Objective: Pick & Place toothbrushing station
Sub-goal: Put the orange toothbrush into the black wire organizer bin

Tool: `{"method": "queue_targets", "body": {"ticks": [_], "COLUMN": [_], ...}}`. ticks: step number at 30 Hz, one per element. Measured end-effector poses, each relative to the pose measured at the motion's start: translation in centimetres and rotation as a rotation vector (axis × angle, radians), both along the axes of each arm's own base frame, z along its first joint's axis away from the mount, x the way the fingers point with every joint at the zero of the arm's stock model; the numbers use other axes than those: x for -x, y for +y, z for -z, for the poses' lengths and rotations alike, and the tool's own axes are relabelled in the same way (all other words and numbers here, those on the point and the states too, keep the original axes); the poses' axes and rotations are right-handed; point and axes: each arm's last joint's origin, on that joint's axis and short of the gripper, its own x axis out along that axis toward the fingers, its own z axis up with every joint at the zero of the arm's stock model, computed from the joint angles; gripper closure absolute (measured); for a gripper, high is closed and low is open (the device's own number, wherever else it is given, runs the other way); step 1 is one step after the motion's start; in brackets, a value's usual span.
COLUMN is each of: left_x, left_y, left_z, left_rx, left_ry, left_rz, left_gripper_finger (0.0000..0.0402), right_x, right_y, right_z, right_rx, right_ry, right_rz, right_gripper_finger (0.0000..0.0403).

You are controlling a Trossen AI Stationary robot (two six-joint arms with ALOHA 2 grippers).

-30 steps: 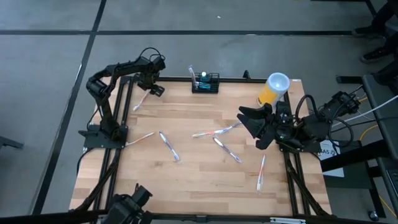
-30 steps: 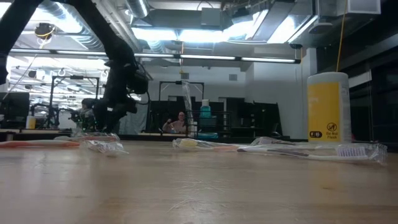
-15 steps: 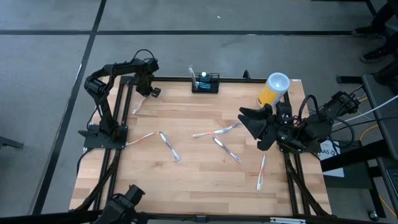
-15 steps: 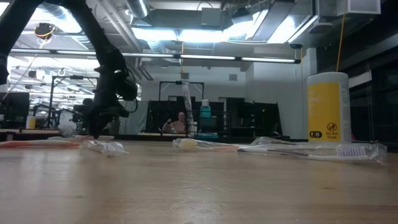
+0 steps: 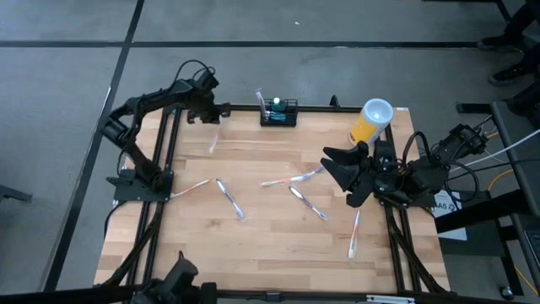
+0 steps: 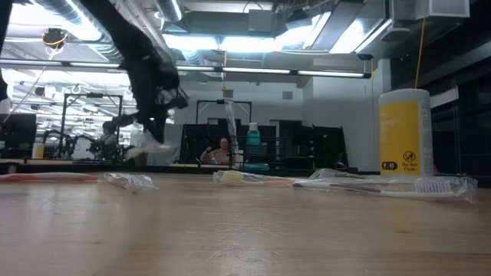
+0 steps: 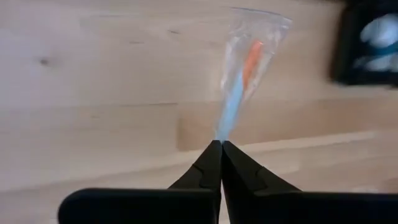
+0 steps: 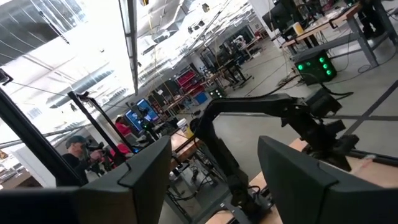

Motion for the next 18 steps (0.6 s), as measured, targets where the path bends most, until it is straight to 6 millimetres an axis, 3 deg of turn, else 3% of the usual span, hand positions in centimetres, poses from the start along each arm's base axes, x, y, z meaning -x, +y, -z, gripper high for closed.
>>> {"method": "queue_targets", "body": {"ticks": [4,12,18], "left_x": [-1.2,-5.6,-8.5], "left_y": [-1.9,-8.4,-12.4], "left_z": [-1.9,-6.3,-6.8], "left_rx": [-0.01,-0.09,-0.058], "left_ry": [-0.044,-0.219,-0.325], "left_rz": [-0.1,-0.5,-0.479], "left_gripper_finger": [0.0401,0.0399,0.0375], "right_x": [0.1,0.1,0.1], "right_y": [0.1,0.1,0.1], "right_z": [0.0,0.0,0.0], "right_rx": [0.031,0.048,0.045], "right_ry": [0.016,0.027,0.026], "right_rz": [0.01,0.027,0.028], "right_gripper_finger": [0.016,0.016,0.016]}}
